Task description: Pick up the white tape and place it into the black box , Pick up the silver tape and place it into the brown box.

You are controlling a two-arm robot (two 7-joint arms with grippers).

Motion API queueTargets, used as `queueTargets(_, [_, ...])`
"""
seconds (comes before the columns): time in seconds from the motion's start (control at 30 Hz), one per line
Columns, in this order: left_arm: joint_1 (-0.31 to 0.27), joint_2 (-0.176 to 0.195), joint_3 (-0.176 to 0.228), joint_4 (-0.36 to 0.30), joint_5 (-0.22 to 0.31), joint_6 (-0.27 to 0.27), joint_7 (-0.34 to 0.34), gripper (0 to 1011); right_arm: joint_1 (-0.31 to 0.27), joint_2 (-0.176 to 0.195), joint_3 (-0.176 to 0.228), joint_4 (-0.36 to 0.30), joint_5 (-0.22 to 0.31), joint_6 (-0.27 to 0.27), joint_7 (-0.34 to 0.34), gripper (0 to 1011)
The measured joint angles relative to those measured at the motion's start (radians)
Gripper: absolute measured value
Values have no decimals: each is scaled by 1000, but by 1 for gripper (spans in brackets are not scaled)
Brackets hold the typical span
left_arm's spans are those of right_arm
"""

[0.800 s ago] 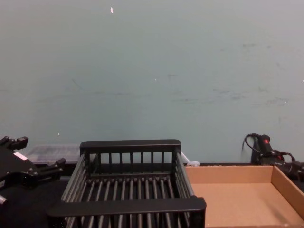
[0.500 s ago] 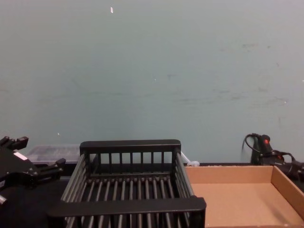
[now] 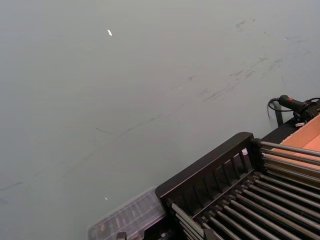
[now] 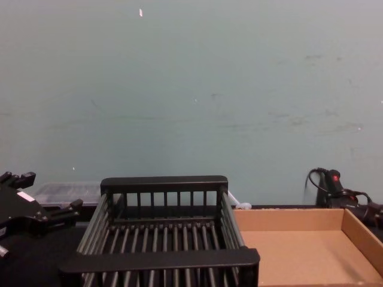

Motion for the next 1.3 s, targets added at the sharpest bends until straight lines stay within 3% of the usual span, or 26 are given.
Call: queueTargets(1.3, [0,0,0,0,0,0,0,1001,0,0,0,0,0,0,0,1002])
